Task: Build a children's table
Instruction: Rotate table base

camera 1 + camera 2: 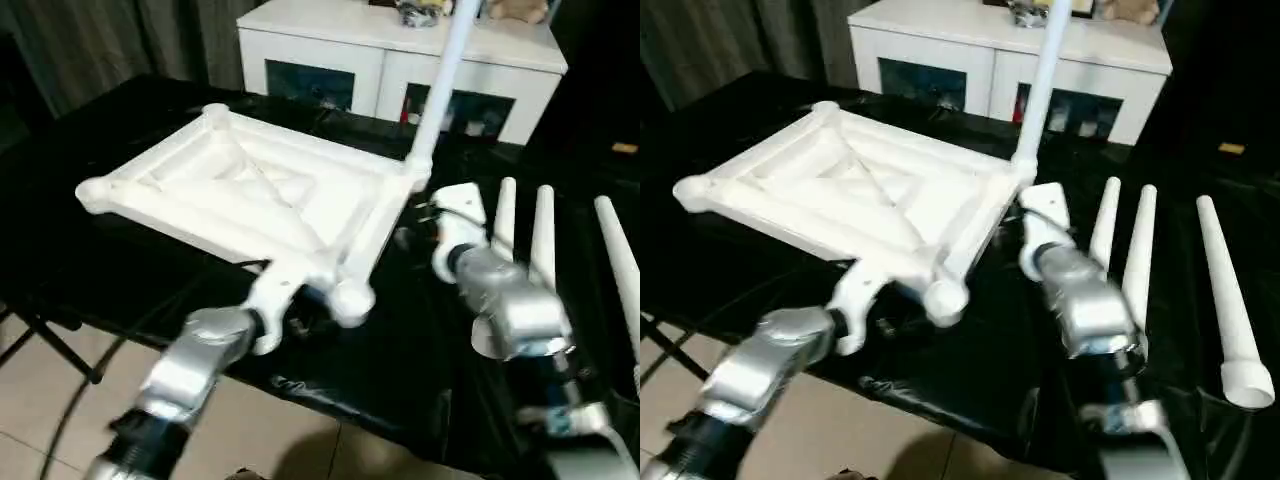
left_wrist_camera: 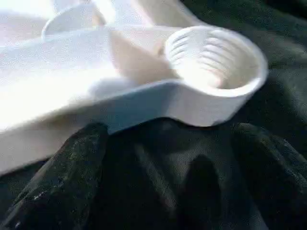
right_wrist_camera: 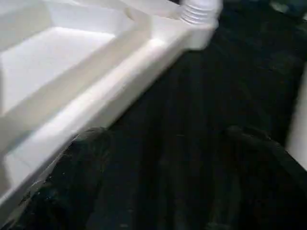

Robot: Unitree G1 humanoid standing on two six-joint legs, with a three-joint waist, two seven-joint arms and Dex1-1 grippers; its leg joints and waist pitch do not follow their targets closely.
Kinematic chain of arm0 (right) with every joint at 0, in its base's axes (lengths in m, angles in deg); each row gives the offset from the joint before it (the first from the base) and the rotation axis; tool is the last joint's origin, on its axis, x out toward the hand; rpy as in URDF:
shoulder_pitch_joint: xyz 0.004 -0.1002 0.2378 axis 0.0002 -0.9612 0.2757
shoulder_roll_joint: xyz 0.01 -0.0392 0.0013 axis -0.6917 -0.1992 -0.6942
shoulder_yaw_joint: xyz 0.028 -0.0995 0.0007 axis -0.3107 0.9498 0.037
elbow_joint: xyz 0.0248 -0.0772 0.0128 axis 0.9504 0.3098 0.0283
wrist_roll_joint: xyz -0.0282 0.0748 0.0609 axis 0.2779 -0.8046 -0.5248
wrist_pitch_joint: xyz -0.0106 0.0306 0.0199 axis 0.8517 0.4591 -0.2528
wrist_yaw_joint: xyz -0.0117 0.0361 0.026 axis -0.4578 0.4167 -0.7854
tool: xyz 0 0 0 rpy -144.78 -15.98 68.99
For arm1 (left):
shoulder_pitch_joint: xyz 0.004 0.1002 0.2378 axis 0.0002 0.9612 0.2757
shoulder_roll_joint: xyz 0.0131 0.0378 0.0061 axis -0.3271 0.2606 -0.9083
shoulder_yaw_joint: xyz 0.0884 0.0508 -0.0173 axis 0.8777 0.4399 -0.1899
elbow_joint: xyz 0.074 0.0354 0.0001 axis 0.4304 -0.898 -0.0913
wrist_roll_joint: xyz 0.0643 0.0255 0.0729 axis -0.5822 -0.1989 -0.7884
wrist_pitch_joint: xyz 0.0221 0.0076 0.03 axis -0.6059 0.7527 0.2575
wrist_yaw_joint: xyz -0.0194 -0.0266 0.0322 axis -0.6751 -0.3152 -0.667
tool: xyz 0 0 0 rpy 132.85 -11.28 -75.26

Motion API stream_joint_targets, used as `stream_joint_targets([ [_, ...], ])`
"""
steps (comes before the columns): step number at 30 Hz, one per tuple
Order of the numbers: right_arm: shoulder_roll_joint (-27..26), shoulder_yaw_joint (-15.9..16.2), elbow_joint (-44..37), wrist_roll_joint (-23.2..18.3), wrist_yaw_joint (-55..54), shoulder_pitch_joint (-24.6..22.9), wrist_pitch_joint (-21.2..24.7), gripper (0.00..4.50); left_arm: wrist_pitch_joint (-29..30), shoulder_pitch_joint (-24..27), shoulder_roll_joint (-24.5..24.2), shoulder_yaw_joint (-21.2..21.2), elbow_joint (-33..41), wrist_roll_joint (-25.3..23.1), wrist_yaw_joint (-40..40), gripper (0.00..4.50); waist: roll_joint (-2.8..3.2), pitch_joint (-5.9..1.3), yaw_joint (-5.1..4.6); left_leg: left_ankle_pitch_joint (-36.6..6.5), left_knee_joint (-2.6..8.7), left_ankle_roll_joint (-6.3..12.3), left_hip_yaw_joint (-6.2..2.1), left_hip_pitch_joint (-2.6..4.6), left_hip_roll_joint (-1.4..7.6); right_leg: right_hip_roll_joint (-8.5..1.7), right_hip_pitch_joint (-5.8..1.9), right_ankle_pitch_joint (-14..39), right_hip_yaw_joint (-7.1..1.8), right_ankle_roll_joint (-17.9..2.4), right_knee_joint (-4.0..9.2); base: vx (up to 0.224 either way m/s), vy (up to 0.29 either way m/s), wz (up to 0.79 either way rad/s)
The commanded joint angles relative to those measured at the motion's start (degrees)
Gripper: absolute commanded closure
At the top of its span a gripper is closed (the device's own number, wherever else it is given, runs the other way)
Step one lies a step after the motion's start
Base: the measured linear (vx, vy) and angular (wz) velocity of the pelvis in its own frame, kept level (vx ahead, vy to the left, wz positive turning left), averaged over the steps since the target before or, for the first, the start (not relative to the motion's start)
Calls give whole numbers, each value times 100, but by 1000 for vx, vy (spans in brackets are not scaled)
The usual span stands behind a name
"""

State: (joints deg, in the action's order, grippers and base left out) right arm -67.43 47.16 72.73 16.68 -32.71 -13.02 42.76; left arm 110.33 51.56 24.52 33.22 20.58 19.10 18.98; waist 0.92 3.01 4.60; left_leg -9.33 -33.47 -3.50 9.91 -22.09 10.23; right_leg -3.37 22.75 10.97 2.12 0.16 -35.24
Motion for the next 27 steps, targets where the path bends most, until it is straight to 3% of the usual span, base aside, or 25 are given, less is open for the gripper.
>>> stream_joint_targets([
  [1, -10, -38, 26, 26, 26, 58, 148, 39, -65, -56, -28, 19, -16, -42, 17, 3, 23, -399, -1, -1050, 351, -238, -87, 96, 194, -380, -282, 321, -237, -939, 380, 0, 0, 0],
  [5, -10, -38, 26, 26, 26, 58, 148, 39, -65, -56, -28, 19, -16, -42, 17, 3, 55, -400, -28, -1097, 342, -183, -80, 121, 216, -374, -264, 460, -228, -1064, 390, 0, 0, 0],
  [7, 74, -47, 81, 43, 33, 158, 355, 39, -106, -108, 2, 54, -27, -38, -7, 3, 67, -390, -34, -1168, 351, -205, -85, 130, 219, -362, -263, 542, -224, -1080, 396, 0, 0, 0],
  [8, 475, -394, 931, -100, 81, 646, 998, 39, 20, -29, -616, 25, 815, 192, -669, 3, -21, -403, -32, -1139, 346, -199, -90, 152, 219, -368, -280, 592, -218, -1095, 376, 0, 0, 0],
  [9, 522, -432, 1030, -109, 79, 700, 1060, 39, 39, -17, -692, 20, 921, 224, -752, 3, 18, -430, -20, -1159, 343, -226, -125, 158, 224, -401, -284, 628, -206, -1175, 319, 0, 0, 0],
  [10, 641, -551, 1294, -120, 54, 833, 1187, 39, 96, 25, -930, -8, 1254, 350, -1019, 3, 12, -374, -55, -1207, 339, -259, -82, 114, 209, -360, -267, 697, -204, -1127, 370, 0, 0, 0],
  [11, 709, -637, 1445, -97, -19, 902, 1207, 39, 137, 54, -1108, -35, 1524, 443, -1211, 3, 5, -356, -23, -1324, 327, -296, -58, 166, 215, -359, -220, 819, -215, -1101, 392, 0, 0, 0],
  [12, 710, -730, 1472, -60, -154, 920, 1136, 39, 145, 57, -1184, -68, 1672, 508, -1318, 3, -1, -355, 10, -1264, 332, -303, -49, 147, 206, -376, -231, 900, -217, -1080, 378, 0, 0, 0],
  [16, 642, -1004, 1288, -125, -366, 957, 1106, 39, 55, 10, -1196, -200, 1789, 556, -1330, 3, 3, -370, 4, -1132, 327, -294, -39, 140, 201, -370, -227, 802, -225, -1035, 367, 0, 0, 0],
  [17, 634, -1020, 1253, -130, -379, 957, 1113, 39, 45, -2, -1178, -227, 1781, 557, -1303, 3, -8, -383, -3, -1059, 323, -291, -47, 118, 195, -372, -258, 704, -220, -1052, 350, 0, 0, 0],
  [22, 709, -959, 1053, -179, -277, 859, 1761, 39, 160, -40, -1219, -270, 1849, 710, -1225, 3, -31, -379, 5, -1045, 316, -254, -37, 135, 187, -353, -246, 806, -220, -1018, 356, 0, 0, 0],
  [27, 778, -1049, 1022, -95, -364, 666, 1936, 39, 304, 14, -1274, -252, 2113, 801, -1436, 3, -15, -378, 27, -1079, 315, -327, -35, 152, 200, -358, -219, 886, -224, -985, 362, 0, 0, 0],
])
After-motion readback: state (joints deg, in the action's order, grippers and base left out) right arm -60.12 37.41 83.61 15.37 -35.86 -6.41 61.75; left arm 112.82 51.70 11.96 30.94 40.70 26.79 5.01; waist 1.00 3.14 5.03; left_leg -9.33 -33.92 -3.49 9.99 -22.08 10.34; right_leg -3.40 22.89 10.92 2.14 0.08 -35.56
